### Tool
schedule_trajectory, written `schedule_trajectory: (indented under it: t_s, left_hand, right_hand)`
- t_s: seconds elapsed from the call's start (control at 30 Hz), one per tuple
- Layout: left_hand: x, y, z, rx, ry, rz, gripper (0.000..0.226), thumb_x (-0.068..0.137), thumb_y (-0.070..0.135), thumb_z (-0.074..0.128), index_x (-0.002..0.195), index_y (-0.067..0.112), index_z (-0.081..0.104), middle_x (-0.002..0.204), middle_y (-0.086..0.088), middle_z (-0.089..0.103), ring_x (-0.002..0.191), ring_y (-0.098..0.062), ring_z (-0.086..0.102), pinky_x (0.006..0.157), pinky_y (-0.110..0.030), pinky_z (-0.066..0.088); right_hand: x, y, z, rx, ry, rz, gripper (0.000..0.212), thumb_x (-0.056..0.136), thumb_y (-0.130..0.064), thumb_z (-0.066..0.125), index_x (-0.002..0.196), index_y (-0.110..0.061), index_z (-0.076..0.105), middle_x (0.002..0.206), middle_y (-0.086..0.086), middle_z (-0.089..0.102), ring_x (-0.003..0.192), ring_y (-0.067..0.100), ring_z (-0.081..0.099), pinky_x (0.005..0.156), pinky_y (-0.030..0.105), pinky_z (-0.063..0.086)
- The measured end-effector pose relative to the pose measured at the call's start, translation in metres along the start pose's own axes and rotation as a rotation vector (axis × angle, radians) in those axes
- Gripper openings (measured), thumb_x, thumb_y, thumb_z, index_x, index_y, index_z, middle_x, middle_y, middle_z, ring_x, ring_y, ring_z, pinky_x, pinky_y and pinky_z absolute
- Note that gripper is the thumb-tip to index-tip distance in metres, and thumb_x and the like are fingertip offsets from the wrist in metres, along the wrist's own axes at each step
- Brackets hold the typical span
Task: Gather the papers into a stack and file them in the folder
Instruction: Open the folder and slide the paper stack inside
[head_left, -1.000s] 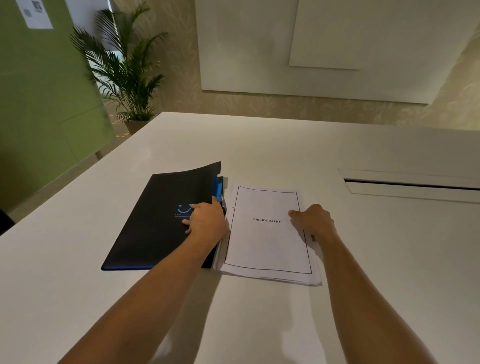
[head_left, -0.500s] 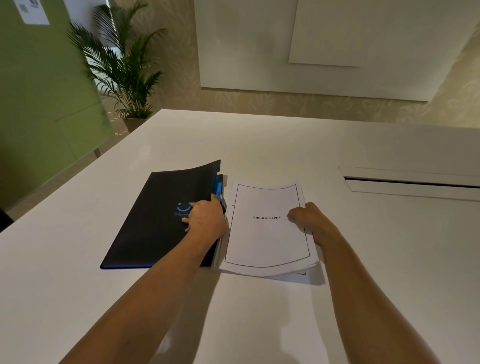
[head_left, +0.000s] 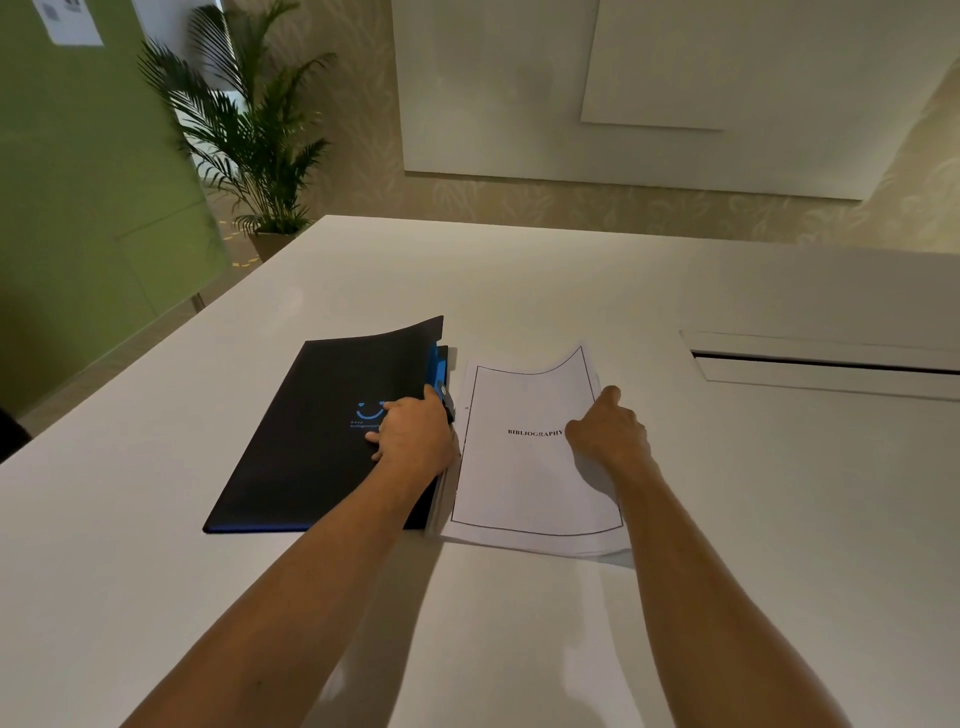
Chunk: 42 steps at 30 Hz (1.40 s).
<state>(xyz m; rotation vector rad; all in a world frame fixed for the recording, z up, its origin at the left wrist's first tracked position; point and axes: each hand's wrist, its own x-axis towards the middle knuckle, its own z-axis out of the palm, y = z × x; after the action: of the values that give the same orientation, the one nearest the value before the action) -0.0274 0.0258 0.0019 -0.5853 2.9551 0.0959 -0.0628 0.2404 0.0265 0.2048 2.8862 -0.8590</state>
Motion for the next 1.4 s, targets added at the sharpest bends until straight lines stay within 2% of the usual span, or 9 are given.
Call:
schedule_trajectory:
  t_s: [0.23, 0.4, 0.63, 0.73, 0.93, 1.03, 1.1, 1.2, 1.4]
  left_hand:
    - [0.001, -0.001, 0.0, -0.013, -0.004, 0.014, 0.079, 0.091, 0.026, 0.054, 0.153, 0.018, 0.007, 0.14, -0.031, 0.041, 0.118, -0.049, 0.052, 0.089, -0.059, 0.052]
    - [-0.001, -0.001, -0.001, -0.024, -0.003, 0.012, 0.078, 0.091, 0.024, 0.054, 0.153, 0.019, 0.006, 0.14, -0.031, 0.041, 0.119, -0.05, 0.051, 0.09, -0.061, 0.05]
    - [-0.001, -0.001, -0.001, -0.041, -0.004, 0.011, 0.077, 0.091, 0.024, 0.056, 0.153, 0.018, 0.01, 0.14, -0.031, 0.041, 0.12, -0.049, 0.05, 0.091, -0.061, 0.05]
    - [-0.001, -0.001, 0.0, -0.039, 0.001, 0.013, 0.076, 0.091, 0.023, 0.055, 0.153, 0.017, 0.013, 0.138, -0.031, 0.042, 0.118, -0.05, 0.051, 0.09, -0.06, 0.051]
    - [-0.002, -0.001, 0.0, -0.008, 0.021, 0.018, 0.079, 0.091, 0.025, 0.055, 0.153, 0.018, 0.007, 0.139, -0.031, 0.041, 0.117, -0.047, 0.053, 0.088, -0.059, 0.052]
    - [-0.001, -0.001, 0.0, -0.016, 0.016, 0.017, 0.079, 0.091, 0.025, 0.056, 0.153, 0.018, 0.007, 0.14, -0.031, 0.04, 0.119, -0.047, 0.052, 0.09, -0.06, 0.051]
    - [-0.001, -0.002, 0.001, -0.031, 0.017, 0.014, 0.078, 0.091, 0.025, 0.055, 0.153, 0.019, 0.008, 0.14, -0.031, 0.04, 0.119, -0.048, 0.051, 0.09, -0.061, 0.05]
    - [-0.001, -0.002, 0.001, -0.041, 0.019, 0.012, 0.077, 0.092, 0.024, 0.054, 0.153, 0.018, 0.009, 0.139, -0.03, 0.041, 0.119, -0.048, 0.05, 0.09, -0.061, 0.05]
    - [-0.003, -0.002, 0.0, -0.033, 0.021, 0.027, 0.075, 0.092, 0.024, 0.053, 0.153, 0.017, 0.009, 0.139, -0.03, 0.042, 0.118, -0.049, 0.052, 0.09, -0.061, 0.05]
  right_hand:
    - [0.011, 0.002, -0.008, 0.218, -0.059, 0.041, 0.058, 0.087, -0.02, 0.057, 0.137, -0.003, 0.032, 0.125, 0.02, 0.054, 0.115, 0.039, 0.052, 0.084, 0.038, 0.041]
    - [0.017, 0.011, -0.005, 0.497, -0.145, 0.065, 0.065, 0.086, -0.022, 0.067, 0.139, -0.004, 0.033, 0.088, 0.001, 0.053, 0.074, 0.006, 0.052, 0.06, 0.028, 0.039]
    - [0.028, 0.02, -0.01, 0.663, -0.153, 0.147, 0.051, 0.082, -0.023, 0.071, 0.121, 0.005, 0.056, 0.087, 0.01, 0.064, 0.072, 0.018, 0.063, 0.058, 0.025, 0.037]
    - [0.03, 0.028, -0.011, 0.746, -0.159, 0.201, 0.036, 0.082, -0.025, 0.071, 0.107, 0.001, 0.064, 0.085, 0.01, 0.067, 0.103, 0.031, 0.07, 0.057, 0.027, 0.031]
    - [0.027, 0.03, -0.014, 0.777, -0.23, 0.202, 0.032, 0.083, -0.032, 0.068, 0.107, -0.011, 0.066, 0.107, 0.005, 0.067, 0.035, 0.008, 0.04, 0.068, 0.029, 0.033]
    - [0.024, 0.028, -0.011, 0.746, -0.209, 0.172, 0.036, 0.082, -0.03, 0.071, 0.11, -0.008, 0.067, 0.106, 0.009, 0.069, 0.073, 0.013, 0.071, 0.076, 0.033, 0.041]
    - [0.022, 0.025, -0.01, 0.735, -0.192, 0.157, 0.028, 0.082, -0.025, 0.073, 0.103, -0.007, 0.068, 0.105, 0.011, 0.068, 0.099, 0.028, 0.067, 0.07, 0.03, 0.041]
    - [0.022, 0.019, -0.009, 0.717, -0.169, 0.103, 0.014, 0.085, -0.017, 0.072, 0.091, -0.007, 0.065, 0.098, 0.012, 0.066, 0.07, 0.015, 0.056, 0.056, 0.026, 0.037]
    - [0.023, 0.01, -0.007, 0.687, -0.136, -0.013, 0.018, 0.085, -0.018, 0.071, 0.089, -0.012, 0.054, 0.081, -0.001, 0.054, 0.066, 0.008, 0.054, 0.054, 0.023, 0.038]
